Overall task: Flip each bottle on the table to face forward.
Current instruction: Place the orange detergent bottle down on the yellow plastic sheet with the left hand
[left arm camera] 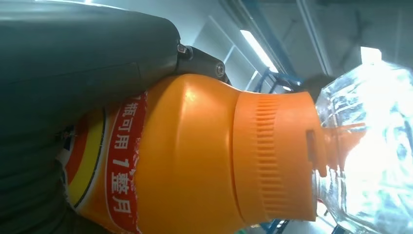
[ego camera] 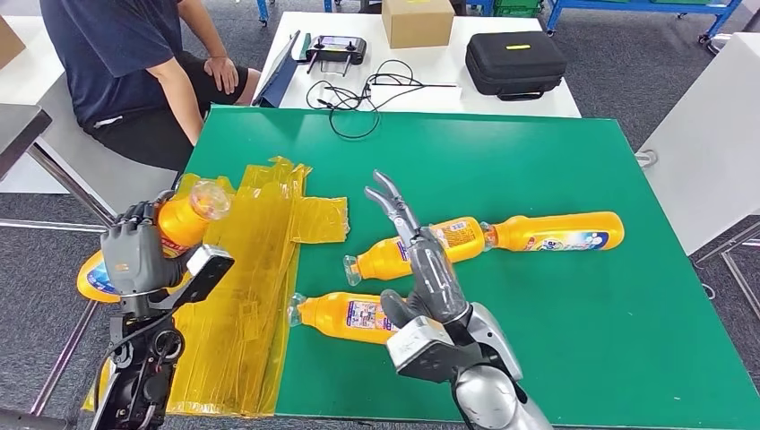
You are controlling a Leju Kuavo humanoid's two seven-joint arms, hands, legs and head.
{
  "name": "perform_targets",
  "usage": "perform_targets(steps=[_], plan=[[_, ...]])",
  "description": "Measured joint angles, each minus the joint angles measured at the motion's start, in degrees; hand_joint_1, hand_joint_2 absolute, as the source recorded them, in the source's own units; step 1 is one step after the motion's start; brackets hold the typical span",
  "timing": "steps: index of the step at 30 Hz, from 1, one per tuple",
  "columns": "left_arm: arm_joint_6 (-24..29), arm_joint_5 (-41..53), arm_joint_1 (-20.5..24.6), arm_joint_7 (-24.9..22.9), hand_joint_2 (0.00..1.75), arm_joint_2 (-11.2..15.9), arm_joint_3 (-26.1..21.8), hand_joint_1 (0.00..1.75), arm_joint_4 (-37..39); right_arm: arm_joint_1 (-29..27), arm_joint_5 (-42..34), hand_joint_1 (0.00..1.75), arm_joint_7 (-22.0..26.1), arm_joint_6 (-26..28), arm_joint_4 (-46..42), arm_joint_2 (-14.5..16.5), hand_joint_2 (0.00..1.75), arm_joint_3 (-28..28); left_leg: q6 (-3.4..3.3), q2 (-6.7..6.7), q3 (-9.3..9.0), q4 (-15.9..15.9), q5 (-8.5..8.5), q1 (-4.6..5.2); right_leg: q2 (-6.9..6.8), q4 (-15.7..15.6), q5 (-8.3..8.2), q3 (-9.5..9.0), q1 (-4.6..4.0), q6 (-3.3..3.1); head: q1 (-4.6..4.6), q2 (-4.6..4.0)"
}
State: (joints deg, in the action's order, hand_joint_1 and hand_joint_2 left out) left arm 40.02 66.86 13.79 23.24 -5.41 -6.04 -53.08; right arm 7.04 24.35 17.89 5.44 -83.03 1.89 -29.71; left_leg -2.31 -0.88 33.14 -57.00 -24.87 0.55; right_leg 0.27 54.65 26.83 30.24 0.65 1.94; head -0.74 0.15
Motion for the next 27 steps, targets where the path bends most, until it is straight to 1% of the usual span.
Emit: perform_targets(steps=[3, 6, 13, 16, 19, 20, 22, 23, 24, 26, 27], plan=[[0.0, 3.4, 1.0, -0.2, 1.75, -0.6, -0.1, 1.75, 2.6, 0.0, -0.9, 0.00, 0.3, 0.0, -1.2, -1.2, 0.00, 0.0, 0.00, 0.04, 0.00, 0.0, 0.00, 0.00, 0.03, 0.0, -0.01, 0.00, 0.00, 0.00, 0.00, 0.00], [0.0, 4.6, 1.6, -1.2, 1.75, -1.1, 0.3, 1.75, 5.3, 0.1, -1.7, 0.00, 0.3, -0.4, -1.4, -1.9, 0.00, -0.1, 0.00, 0.01, 0.00, 0.0, 0.00, -0.01, 0.02, 0.0, -0.01, 0.00, -0.01, 0.00, -0.01, 0.00], [0.0, 7.4, 3.3, -5.4, 1.75, -2.4, 5.0, 1.75, 14.5, 2.3, -4.2, 0.00, 0.9, -1.7, -0.8, -2.5, 0.00, -0.6, 0.00, 0.01, 0.01, 0.0, 0.00, -0.02, 0.02, 0.0, 0.00, 0.00, -0.01, 0.00, -0.01, 0.00], [0.0, 8.3, 3.7, -5.2, 1.75, -3.3, 6.7, 1.75, 18.3, 3.2, -4.9, 0.00, 0.8, -2.3, -0.4, -2.6, 0.00, -0.7, 0.00, 0.01, 0.01, 0.0, 0.00, -0.01, 0.02, 0.0, 0.00, 0.00, 0.00, 0.00, 0.00, 0.00], [0.0, 7.8, 4.2, -4.0, 1.75, -4.1, 8.2, 1.75, 21.7, 3.7, -5.2, 0.00, 0.7, -2.4, 0.0, -2.6, 0.00, -0.8, 0.00, -0.02, 0.01, 0.0, 0.00, 0.00, 0.01, 0.0, 0.00, 0.00, 0.00, 0.01, 0.00, 0.00], [0.0, 7.5, 4.4, -3.5, 1.75, -4.4, 8.6, 1.65, 22.7, 3.7, -5.2, 0.00, 0.7, -2.5, 0.1, -2.6, 0.00, -0.8, 0.00, -0.02, 0.02, 0.0, 0.00, 0.00, 0.01, 0.0, 0.00, 0.00, 0.00, 0.01, -0.01, 0.00], [-0.4, 7.0, 4.7, -2.7, 1.75, -4.8, 9.6, 0.78, 24.3, 3.7, -5.1, 0.00, 0.6, -2.7, 0.5, -2.6, 0.00, -0.9, -0.01, -0.03, 0.02, 0.0, -0.01, 0.01, 0.00, 0.0, 0.00, -0.01, 0.00, 0.01, -0.01, 0.00], [-0.9, 6.8, 4.8, -2.6, 1.31, -5.0, 10.0, 0.34, 24.9, 3.7, -5.1, 0.00, 0.6, -2.9, 0.7, -2.6, 0.00, -0.9, -0.01, -0.03, 0.01, 0.0, -0.01, 0.01, 0.00, 0.0, 0.00, -0.01, 0.00, 0.01, -0.02, 0.00], [-1.6, 6.5, 5.0, -2.5, 0.87, -5.2, 10.5, 0.00, 25.5, 3.7, -5.0, 0.00, 0.5, -3.2, 0.9, -2.6, 0.00, -1.0, -0.01, -0.04, 0.01, 0.0, -0.01, 0.01, -0.01, 0.0, 0.00, -0.02, 0.00, 0.01, -0.02, 0.00], [-3.7, 6.0, 5.1, -2.6, 0.00, -5.4, 11.6, 0.00, 26.6, 3.7, -4.8, 0.00, 0.5, -3.7, 1.6, -2.5, 0.00, -1.1, -0.01, -0.06, 0.00, 0.0, -0.01, 0.00, -0.03, 0.0, 0.00, -0.05, -0.01, 0.01, -0.02, 0.00], [-5.0, 5.8, 5.2, -2.6, 0.00, -5.5, 12.2, 0.00, 27.1, 3.7, -4.7, 0.00, 0.5, -4.0, 2.0, -2.5, 0.00, -1.3, -0.01, -0.07, -0.02, 0.0, -0.01, 0.00, -0.04, 0.0, 0.00, -0.06, -0.01, 0.01, -0.02, 0.00]])
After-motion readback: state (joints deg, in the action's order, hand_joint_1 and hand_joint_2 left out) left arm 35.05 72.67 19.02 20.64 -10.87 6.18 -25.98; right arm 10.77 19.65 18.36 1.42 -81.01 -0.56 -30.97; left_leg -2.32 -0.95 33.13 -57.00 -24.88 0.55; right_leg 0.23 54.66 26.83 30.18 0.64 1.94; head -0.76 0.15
